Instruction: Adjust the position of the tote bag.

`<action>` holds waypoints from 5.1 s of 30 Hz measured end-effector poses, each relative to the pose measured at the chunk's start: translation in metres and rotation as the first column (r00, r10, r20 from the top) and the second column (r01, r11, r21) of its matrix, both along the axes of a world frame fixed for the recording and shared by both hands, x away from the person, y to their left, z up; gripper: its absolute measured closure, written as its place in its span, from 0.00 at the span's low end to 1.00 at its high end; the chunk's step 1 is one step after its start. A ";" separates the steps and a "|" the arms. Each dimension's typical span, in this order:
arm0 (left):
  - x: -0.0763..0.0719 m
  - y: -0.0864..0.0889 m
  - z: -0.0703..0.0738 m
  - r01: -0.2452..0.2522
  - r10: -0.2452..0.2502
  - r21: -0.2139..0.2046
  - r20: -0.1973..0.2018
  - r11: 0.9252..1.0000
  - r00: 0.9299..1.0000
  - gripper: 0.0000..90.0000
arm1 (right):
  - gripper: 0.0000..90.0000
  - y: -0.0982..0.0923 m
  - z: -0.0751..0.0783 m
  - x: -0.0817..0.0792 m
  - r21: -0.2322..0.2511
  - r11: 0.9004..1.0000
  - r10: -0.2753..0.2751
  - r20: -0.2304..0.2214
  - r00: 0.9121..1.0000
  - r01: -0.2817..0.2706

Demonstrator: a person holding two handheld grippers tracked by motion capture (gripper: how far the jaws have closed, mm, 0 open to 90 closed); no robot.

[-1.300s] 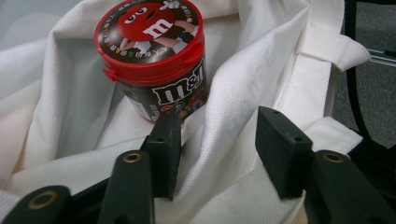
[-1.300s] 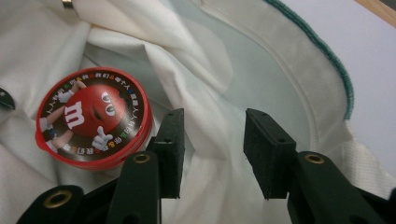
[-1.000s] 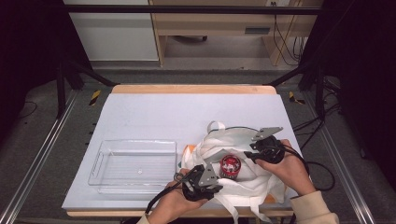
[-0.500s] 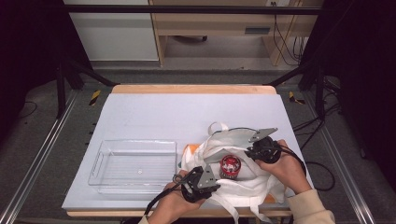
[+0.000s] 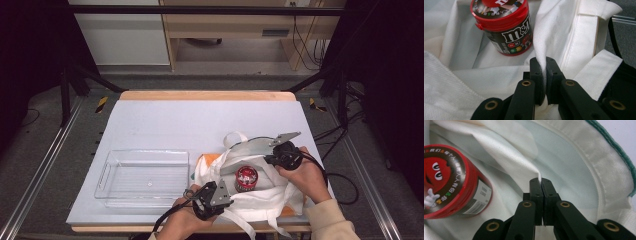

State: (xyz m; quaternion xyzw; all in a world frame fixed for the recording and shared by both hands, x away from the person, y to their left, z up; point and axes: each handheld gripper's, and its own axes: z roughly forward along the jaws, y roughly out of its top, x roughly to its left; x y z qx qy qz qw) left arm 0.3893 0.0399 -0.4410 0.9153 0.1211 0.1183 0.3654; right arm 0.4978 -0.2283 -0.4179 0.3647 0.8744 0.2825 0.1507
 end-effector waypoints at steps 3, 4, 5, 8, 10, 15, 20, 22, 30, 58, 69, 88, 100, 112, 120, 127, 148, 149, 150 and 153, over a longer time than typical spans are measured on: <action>-0.002 0.001 0.000 0.003 -0.003 0.003 0.001 1.000 1.000 0.96 | 1.00 -0.002 -0.001 0.002 0.016 1.000 -0.009 -0.005 1.000 0.009; -0.002 0.001 -0.001 0.005 -0.005 0.001 0.000 1.000 1.000 0.96 | 1.00 -0.003 -0.002 0.002 0.025 1.000 -0.015 -0.003 1.000 0.015; -0.002 0.001 -0.001 0.007 -0.007 0.003 -0.001 1.000 1.000 0.96 | 1.00 -0.002 -0.002 0.003 0.025 1.000 -0.018 -0.007 1.000 0.019; -0.002 0.001 -0.001 0.008 -0.008 0.005 -0.006 1.000 1.000 0.96 | 1.00 -0.003 -0.002 0.005 0.019 1.000 -0.019 -0.013 1.000 0.019; -0.003 0.001 0.000 0.012 -0.012 0.012 -0.003 1.000 1.000 0.96 | 1.00 -0.003 -0.002 0.006 0.023 0.999 -0.024 -0.012 1.000 0.024; -0.004 0.001 0.000 0.020 -0.019 0.018 -0.003 1.000 1.000 0.96 | 1.00 -0.004 -0.003 0.008 0.032 0.999 -0.027 -0.020 0.999 0.027; -0.006 0.001 0.000 0.030 -0.030 0.026 -0.005 0.999 1.000 0.97 | 1.00 -0.007 -0.008 0.012 0.054 0.997 -0.046 -0.042 0.998 0.048; -0.006 0.001 0.000 0.033 -0.033 0.028 -0.006 0.999 0.999 0.97 | 1.00 -0.007 -0.008 0.013 0.057 0.997 -0.044 -0.042 0.998 0.047; -0.007 0.001 0.000 0.033 -0.033 0.037 -0.007 0.999 0.999 0.97 | 1.00 -0.007 -0.010 0.014 0.061 0.997 -0.050 -0.045 0.998 0.053; -0.015 0.002 0.001 0.070 -0.069 0.059 -0.014 0.996 0.998 0.97 | 1.00 -0.004 -0.012 0.017 0.013 0.998 -0.064 -0.036 0.997 0.064; -0.014 0.002 0.000 0.059 -0.057 0.055 -0.021 0.997 0.998 0.97 | 0.99 -0.003 -0.012 0.019 0.004 0.998 -0.066 -0.031 0.997 0.066; -0.014 0.004 0.006 0.020 -0.020 -0.008 -0.005 1.000 1.000 0.82 | 0.75 -0.006 -0.004 0.010 0.028 0.997 -0.073 0.024 0.997 0.072; -0.013 0.011 0.021 -0.020 0.021 -0.061 0.018 0.998 1.000 0.60 | 0.45 -0.005 0.020 -0.012 0.048 0.997 -0.068 0.106 0.992 0.063; -0.015 0.017 0.047 -0.060 0.067 -0.141 0.046 0.988 0.997 0.43 | 0.35 0.010 0.055 -0.039 0.103 0.995 -0.016 0.137 0.990 0.001; -0.010 0.034 0.060 -0.119 0.128 -0.169 0.040 0.978 0.991 0.34 | 0.31 0.032 0.057 -0.046 0.092 0.994 0.041 0.107 0.993 -0.051; 0.001 0.056 0.065 -0.186 0.197 -0.180 0.043 0.966 0.979 0.28 | 0.29 0.044 0.052 -0.049 0.078 0.994 0.067 0.088 0.994 -0.074; 0.025 0.110 0.072 -0.315 0.324 -0.180 0.023 0.932 0.946 0.19 | 0.20 0.063 0.041 -0.046 0.035 0.994 0.102 0.009 0.995 -0.103; 0.026 0.113 0.072 -0.320 0.329 -0.175 0.027 0.931 0.944 0.19 | 0.19 0.066 0.038 -0.046 0.031 0.994 0.101 -0.002 0.995 -0.101; 0.027 0.114 0.072 -0.321 0.330 -0.173 0.027 0.931 0.944 0.19 | 0.19 0.067 0.037 -0.046 0.029 0.994 0.105 -0.008 0.994 -0.104; 0.028 0.117 0.073 -0.329 0.339 -0.171 0.032 0.929 0.940 0.19 | 0.18 0.070 0.032 -0.046 0.020 0.994 0.107 -0.018 0.994 -0.106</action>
